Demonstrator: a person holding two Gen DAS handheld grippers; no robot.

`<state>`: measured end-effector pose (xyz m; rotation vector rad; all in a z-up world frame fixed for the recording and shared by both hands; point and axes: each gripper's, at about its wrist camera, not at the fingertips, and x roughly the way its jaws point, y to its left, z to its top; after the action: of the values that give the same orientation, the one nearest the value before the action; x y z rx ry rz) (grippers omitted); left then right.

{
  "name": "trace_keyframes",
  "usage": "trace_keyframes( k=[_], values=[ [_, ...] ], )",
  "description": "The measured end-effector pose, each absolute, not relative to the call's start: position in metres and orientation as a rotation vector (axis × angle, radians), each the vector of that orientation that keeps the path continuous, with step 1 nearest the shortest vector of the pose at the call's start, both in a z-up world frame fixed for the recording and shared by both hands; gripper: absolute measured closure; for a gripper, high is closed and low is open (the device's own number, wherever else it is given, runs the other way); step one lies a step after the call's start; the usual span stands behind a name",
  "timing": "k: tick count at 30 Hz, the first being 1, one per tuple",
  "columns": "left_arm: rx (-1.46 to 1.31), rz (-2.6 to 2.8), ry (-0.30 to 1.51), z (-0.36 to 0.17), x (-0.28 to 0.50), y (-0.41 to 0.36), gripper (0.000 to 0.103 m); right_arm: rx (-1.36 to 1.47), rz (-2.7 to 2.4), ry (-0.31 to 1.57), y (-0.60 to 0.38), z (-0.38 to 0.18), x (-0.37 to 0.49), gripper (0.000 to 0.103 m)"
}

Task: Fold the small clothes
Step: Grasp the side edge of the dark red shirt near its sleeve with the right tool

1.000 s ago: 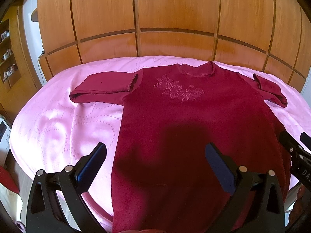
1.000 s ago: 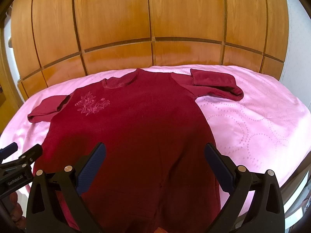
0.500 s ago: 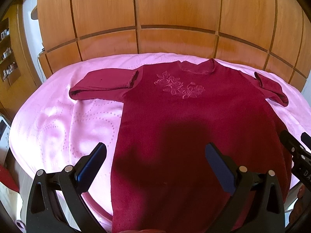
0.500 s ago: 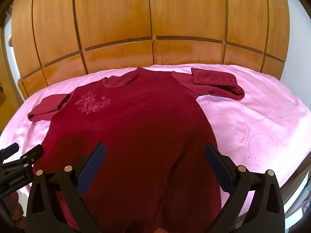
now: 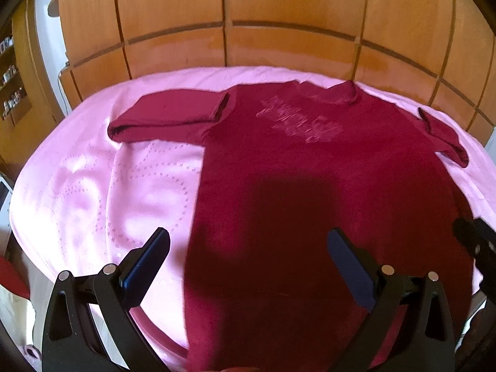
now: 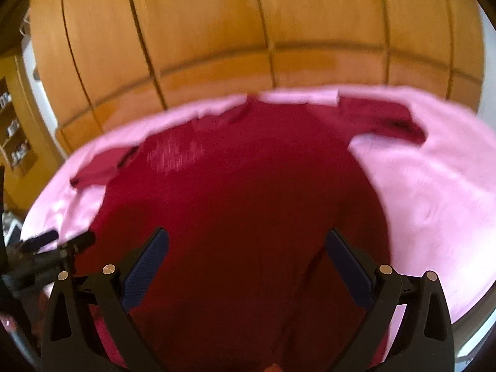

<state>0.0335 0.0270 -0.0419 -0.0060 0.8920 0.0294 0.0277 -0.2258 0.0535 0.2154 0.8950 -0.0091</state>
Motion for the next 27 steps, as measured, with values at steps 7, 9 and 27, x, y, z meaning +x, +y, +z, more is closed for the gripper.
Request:
trace_keyframes(
  k=[7, 9, 27],
  values=[
    [-0.045, 0.154, 0.901, -0.061, 0.055, 0.076, 0.002, 0.198, 0.005, 0.914, -0.223, 0.045, 0.038, 0.003],
    [-0.028, 0.199, 0.897, -0.066, 0.061, 0.091, 0.002, 0.208, 0.029, 0.910, -0.222, 0.045, 0.046, 0.003],
    [-0.218, 0.404, 0.849, -0.109, 0.085, 0.206, 0.002, 0.237, 0.511, 1.063, -0.091, 0.033, 0.201, 0.041]
  ],
)
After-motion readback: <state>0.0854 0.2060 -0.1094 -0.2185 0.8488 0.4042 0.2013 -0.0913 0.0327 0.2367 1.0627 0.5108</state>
